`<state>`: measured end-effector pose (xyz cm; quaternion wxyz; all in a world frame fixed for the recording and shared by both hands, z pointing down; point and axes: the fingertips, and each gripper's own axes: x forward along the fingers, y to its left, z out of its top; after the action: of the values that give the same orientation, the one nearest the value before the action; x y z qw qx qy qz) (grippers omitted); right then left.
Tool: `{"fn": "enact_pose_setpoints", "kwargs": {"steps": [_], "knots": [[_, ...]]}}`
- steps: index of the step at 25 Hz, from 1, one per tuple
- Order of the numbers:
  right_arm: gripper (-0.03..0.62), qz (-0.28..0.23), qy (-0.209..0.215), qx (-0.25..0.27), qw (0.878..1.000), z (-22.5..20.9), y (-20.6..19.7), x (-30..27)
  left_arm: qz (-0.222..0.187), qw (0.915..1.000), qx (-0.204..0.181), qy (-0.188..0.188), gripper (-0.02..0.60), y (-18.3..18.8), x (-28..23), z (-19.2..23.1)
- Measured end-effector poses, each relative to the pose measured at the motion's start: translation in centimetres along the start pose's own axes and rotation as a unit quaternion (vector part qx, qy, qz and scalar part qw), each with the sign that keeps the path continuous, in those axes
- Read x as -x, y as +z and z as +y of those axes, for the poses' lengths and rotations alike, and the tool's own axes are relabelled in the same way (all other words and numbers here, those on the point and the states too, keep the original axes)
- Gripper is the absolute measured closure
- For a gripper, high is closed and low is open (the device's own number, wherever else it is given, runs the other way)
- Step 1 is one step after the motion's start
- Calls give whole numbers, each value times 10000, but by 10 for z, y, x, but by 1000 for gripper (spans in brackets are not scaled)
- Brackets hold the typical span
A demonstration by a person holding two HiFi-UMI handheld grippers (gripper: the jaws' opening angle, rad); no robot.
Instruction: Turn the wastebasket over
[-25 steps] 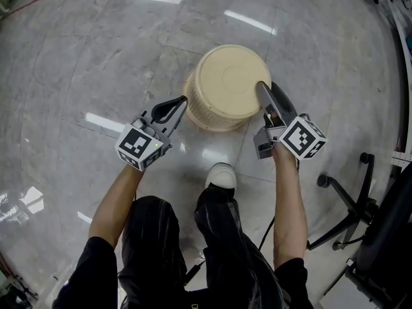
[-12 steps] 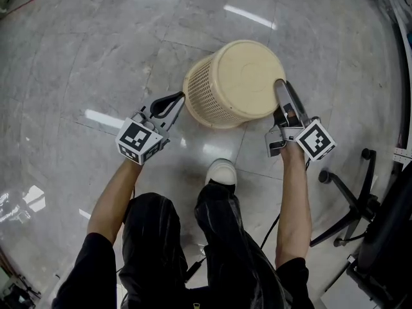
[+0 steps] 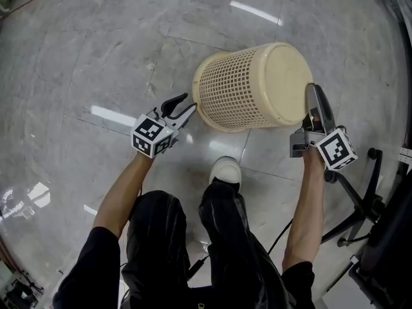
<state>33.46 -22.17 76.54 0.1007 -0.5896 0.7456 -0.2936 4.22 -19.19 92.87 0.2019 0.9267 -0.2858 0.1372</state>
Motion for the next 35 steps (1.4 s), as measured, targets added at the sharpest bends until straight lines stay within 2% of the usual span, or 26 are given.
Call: {"fn": "enact_pose_setpoints", "kwargs": {"steps": [3, 7, 10, 11, 14, 18, 23, 27, 32, 35], "knots": [[436, 23, 73, 45, 10000, 1, 0, 1, -29, 9995, 318, -41, 423, -8, -5, -1], [436, 98, 282, 305, 9991, 11, -1, -4, -96, 9942, 1006, -355, 423, -9, -12, -5], [436, 183, 87, 524, 9984, 7, -2, 1, -162, 9876, 1528, -330, 430, -10, -15, 1], [436, 200, 0, 607, 9980, 5, -1, 3, -122, 9877, 1536, -262, 448, -11, -16, 3], [434, 225, -84, 755, 9969, 3, -1, 7, 9, 9896, 1425, -202, 449, -15, -18, 3], [436, 142, -197, 745, 9969, -4, 2, 12, -135, 9789, 1992, -426, 485, -8, -21, 0], [436, 64, -201, 854, 9961, -5, 3, 22, -158, 9835, 1802, -69, 511, 2, -22, 4], [436, 144, -226, 1431, 9893, 0, 0, 31, -277, 9853, 1660, 310, 529, 14, -17, 14], [436, 296, -208, 1780, 9834, 8, -13, 30, -540, 9864, 1362, 746, 546, 40, -2, 39], [436, 466, -222, 2271, 9725, 15, -20, 27, -609, 9875, 1142, 898, 549, 56, 11, 51]]}}
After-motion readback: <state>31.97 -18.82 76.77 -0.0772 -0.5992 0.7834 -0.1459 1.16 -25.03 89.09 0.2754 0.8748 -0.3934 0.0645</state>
